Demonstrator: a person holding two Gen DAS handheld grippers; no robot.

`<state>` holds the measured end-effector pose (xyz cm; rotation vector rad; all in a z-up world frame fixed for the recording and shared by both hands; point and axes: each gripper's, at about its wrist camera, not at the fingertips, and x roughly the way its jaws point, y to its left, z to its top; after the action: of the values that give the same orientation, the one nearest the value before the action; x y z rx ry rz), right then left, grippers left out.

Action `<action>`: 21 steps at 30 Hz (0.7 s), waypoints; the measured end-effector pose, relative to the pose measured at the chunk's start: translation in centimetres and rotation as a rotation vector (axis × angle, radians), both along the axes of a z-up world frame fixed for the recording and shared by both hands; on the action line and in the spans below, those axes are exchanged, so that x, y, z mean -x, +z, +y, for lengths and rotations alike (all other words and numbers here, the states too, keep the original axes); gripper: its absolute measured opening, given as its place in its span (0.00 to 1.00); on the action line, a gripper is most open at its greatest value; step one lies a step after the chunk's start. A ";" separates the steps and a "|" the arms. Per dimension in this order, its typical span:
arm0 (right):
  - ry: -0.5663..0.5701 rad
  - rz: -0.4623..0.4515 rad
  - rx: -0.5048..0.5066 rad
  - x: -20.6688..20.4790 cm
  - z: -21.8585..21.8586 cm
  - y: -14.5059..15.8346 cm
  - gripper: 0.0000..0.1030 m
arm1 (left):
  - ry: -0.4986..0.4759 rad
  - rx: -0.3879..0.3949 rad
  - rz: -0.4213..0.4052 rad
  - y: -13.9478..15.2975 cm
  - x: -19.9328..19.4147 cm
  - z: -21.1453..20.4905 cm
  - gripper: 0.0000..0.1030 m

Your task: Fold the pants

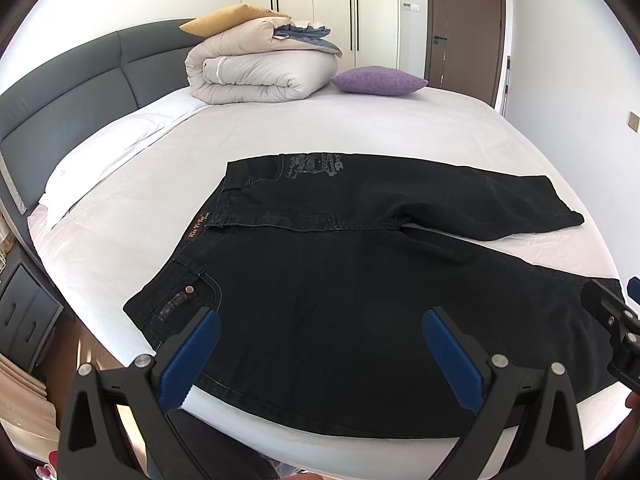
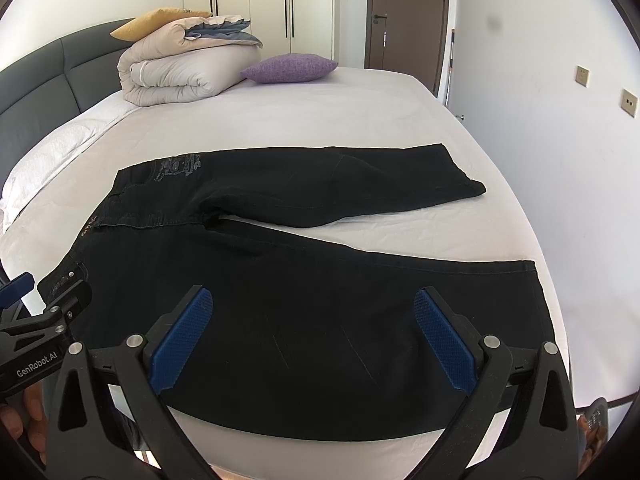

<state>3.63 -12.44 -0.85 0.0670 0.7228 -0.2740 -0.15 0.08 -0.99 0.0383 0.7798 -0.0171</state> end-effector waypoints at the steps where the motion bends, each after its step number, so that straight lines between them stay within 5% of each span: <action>1: 0.001 0.001 0.001 0.0 0.0 0.0 1.00 | 0.000 -0.001 -0.001 0.0 0.0 0.0 1.00; 21: 0.003 0.005 0.006 -0.2 0.4 -0.2 1.00 | -0.001 0.000 0.000 -0.1 -0.1 0.0 1.00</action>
<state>3.79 -12.05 -1.04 0.0596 0.7267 -0.2734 -0.09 0.11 -1.06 0.0390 0.7801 -0.0179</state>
